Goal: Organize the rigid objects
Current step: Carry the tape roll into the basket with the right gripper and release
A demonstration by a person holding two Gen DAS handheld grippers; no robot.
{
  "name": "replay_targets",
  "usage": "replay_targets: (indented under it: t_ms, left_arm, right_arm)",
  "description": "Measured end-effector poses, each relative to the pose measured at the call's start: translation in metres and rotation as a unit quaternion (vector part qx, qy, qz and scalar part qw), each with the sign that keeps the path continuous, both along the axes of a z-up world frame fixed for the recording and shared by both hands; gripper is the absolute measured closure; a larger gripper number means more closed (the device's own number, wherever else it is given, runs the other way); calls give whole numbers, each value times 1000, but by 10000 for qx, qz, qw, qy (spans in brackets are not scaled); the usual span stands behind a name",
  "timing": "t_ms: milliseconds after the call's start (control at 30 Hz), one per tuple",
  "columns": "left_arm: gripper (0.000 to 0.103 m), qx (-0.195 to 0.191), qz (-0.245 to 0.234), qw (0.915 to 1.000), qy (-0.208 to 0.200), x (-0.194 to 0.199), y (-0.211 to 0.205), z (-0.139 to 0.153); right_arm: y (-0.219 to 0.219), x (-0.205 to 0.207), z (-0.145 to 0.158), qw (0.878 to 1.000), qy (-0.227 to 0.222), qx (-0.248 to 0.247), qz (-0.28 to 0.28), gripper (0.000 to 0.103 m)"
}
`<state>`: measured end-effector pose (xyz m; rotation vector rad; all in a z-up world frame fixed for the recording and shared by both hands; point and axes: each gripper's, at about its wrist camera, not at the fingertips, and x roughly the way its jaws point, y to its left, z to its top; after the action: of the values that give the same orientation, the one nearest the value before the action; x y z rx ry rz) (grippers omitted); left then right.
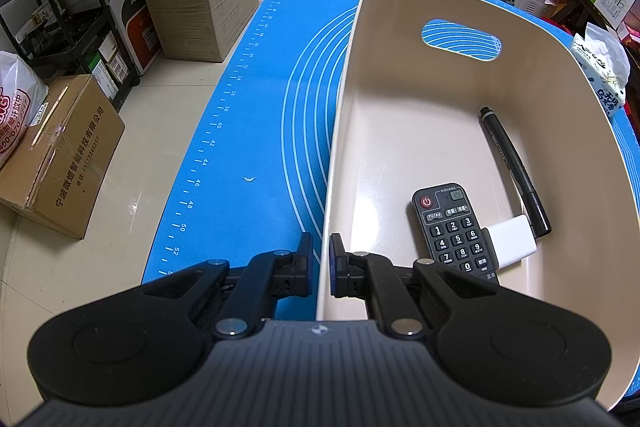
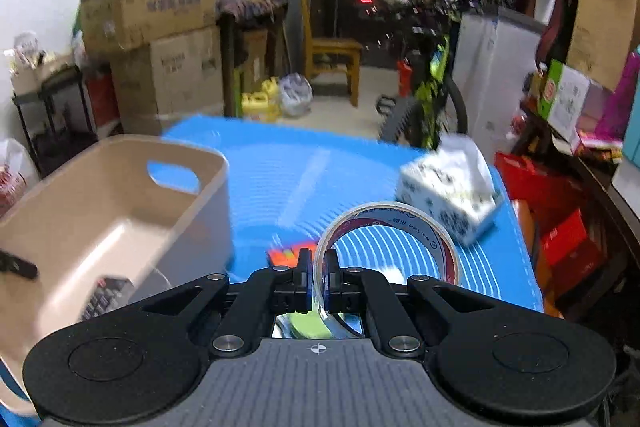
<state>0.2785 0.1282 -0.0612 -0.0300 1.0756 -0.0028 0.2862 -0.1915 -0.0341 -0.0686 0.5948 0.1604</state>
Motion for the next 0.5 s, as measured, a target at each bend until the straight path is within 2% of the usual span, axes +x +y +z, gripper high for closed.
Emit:
replay_targets:
  t_ms: [300, 500]
  left_arm:
    - [92, 6, 1, 10000, -24, 0, 0, 1]
    - [92, 9, 6, 10000, -25, 0, 0, 1]
  right_arm:
    - [54, 11, 31, 9969, -428, 35, 653, 87]
    - [91, 15, 30, 9932, -332, -19, 1112, 87]
